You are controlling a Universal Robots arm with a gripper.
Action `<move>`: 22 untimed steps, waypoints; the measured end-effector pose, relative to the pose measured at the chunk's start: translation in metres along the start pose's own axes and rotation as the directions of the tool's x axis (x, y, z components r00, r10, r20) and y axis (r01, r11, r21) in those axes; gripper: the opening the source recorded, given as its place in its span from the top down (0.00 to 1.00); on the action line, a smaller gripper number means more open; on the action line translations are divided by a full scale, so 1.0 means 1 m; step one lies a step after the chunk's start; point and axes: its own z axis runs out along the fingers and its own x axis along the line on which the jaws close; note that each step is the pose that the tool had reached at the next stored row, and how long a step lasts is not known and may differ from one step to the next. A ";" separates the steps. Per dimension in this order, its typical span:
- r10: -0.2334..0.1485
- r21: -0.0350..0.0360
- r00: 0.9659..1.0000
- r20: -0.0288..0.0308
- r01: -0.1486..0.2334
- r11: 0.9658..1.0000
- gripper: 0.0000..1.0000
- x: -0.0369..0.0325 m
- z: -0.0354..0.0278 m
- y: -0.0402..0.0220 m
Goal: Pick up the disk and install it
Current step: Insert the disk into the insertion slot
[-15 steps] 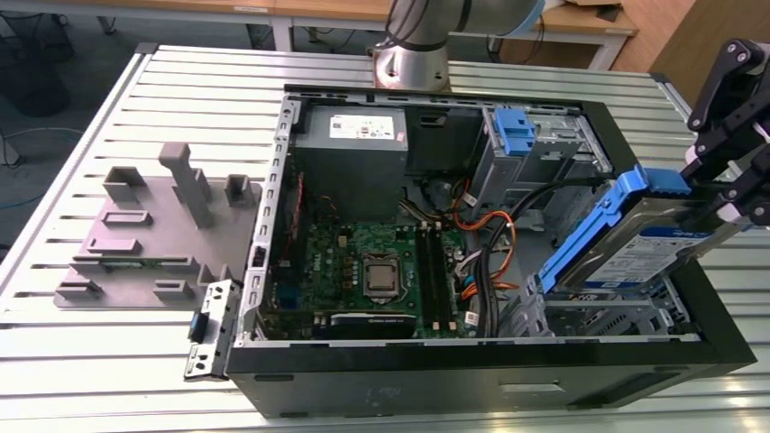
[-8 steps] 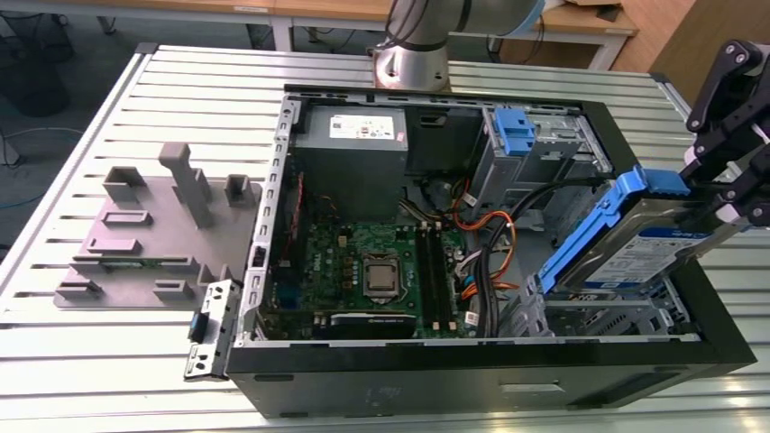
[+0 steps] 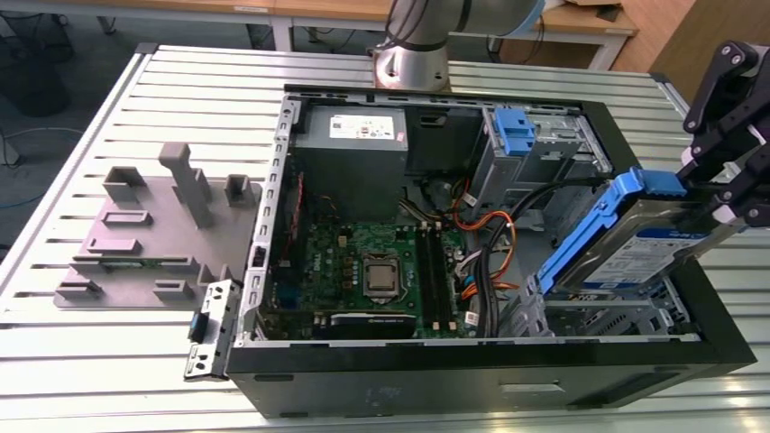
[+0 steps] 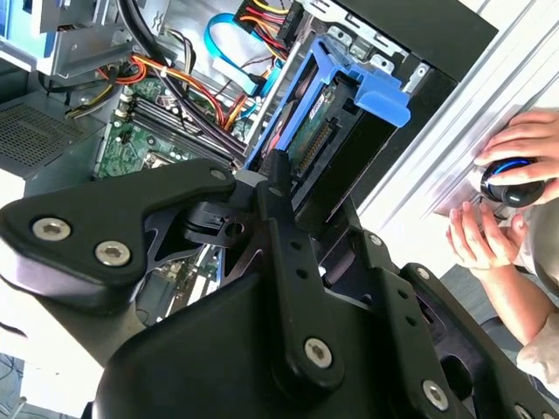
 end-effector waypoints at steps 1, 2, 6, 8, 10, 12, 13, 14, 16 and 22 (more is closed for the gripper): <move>0.000 0.001 1.000 0.000 0.000 1.000 0.65 0.0000 0.0003 0.0001; 0.000 0.001 1.000 0.000 0.000 1.000 0.65 0.0000 0.0007 0.0001; 0.000 0.002 1.000 0.000 0.000 1.000 0.65 0.0001 0.0019 0.0005; 0.000 0.003 1.000 0.000 0.000 1.000 0.65 0.0001 0.0034 0.0006; 0.000 0.003 1.000 0.000 0.000 1.000 0.65 0.0002 0.0055 0.0008; -0.001 0.003 1.000 -0.001 0.001 1.000 0.65 0.0004 0.0082 0.0009; -0.001 0.003 1.000 -0.002 0.001 1.000 0.65 0.0005 0.0097 0.0010; -0.001 0.003 1.000 -0.003 0.001 1.000 0.65 0.0005 0.0113 0.0010; -0.001 0.003 1.000 -0.005 0.001 1.000 0.65 0.0007 0.0144 0.0010; -0.001 0.003 1.000 -0.009 0.001 1.000 0.65 0.0012 0.0251 0.0008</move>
